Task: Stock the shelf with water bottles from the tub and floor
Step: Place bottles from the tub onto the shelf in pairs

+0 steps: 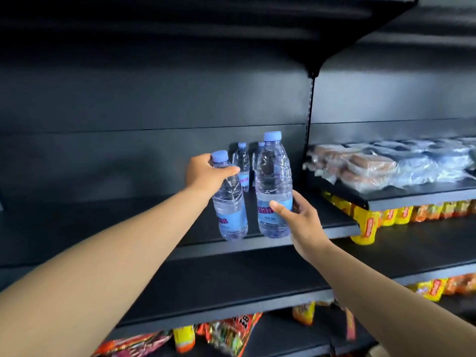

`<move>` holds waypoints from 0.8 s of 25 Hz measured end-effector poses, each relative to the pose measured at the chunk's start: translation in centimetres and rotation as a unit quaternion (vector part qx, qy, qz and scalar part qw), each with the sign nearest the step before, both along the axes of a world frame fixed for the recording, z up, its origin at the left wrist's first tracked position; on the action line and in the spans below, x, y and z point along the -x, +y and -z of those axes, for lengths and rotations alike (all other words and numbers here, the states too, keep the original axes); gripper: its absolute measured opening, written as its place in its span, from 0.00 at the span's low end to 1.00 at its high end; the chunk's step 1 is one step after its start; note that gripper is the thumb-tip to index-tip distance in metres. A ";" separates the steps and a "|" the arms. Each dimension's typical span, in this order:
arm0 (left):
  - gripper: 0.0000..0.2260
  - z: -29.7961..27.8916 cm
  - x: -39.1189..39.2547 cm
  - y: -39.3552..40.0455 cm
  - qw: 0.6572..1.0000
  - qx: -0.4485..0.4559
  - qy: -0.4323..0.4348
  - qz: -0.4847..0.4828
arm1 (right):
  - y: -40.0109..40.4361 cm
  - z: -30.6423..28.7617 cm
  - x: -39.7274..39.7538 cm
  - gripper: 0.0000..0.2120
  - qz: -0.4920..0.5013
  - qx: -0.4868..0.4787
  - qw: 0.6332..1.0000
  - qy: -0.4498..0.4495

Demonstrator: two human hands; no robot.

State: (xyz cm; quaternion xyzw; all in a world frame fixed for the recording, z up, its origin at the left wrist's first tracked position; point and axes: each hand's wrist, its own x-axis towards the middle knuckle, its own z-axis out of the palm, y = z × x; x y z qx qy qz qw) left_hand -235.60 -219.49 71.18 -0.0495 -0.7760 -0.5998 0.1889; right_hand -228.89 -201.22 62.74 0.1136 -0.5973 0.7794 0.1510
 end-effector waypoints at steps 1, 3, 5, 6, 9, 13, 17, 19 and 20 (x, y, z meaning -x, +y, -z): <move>0.14 0.2 2.1 1.0 1.000 0.007 -0.004 -0.009 | 0.9 0.2 2.2 0.17 0.008 0.005 1.000 -0.002; 0.14 1.0 5.9 2.7 0.999 0.025 -0.015 -0.032 | 2.3 0.8 6.4 0.17 0.020 0.003 1.000 -0.017; 0.14 2.5 9.2 4.0 0.998 0.038 -0.015 -0.055 | 3.5 1.9 10.2 0.17 0.024 -0.009 0.999 -0.030; 0.14 3.3 10.9 4.7 0.996 0.048 -0.010 -0.072 | 4.1 2.6 12.2 0.17 0.026 -0.020 0.999 -0.036; 0.15 4.7 16.0 6.2 0.988 0.084 -0.001 -0.128 | 5.5 5.1 17.7 0.18 0.028 -0.057 0.996 -0.055; 0.17 5.2 21.1 7.5 0.981 0.113 0.008 -0.159 | 6.8 7.7 22.7 0.19 0.025 -0.033 0.997 -0.063; 0.18 7.6 22.6 8.3 0.996 -0.046 0.031 -0.064 | 8.5 7.9 26.7 0.20 0.003 -0.044 0.998 -0.052; 0.25 9.6 22.4 8.2 0.997 -0.066 0.035 -0.003 | 9.0 8.1 27.9 0.19 -0.008 -0.054 0.997 -0.051; 0.29 10.7 22.3 8.0 0.997 -0.069 0.033 0.023 | 9.3 8.1 28.2 0.19 -0.011 -0.057 0.997 -0.049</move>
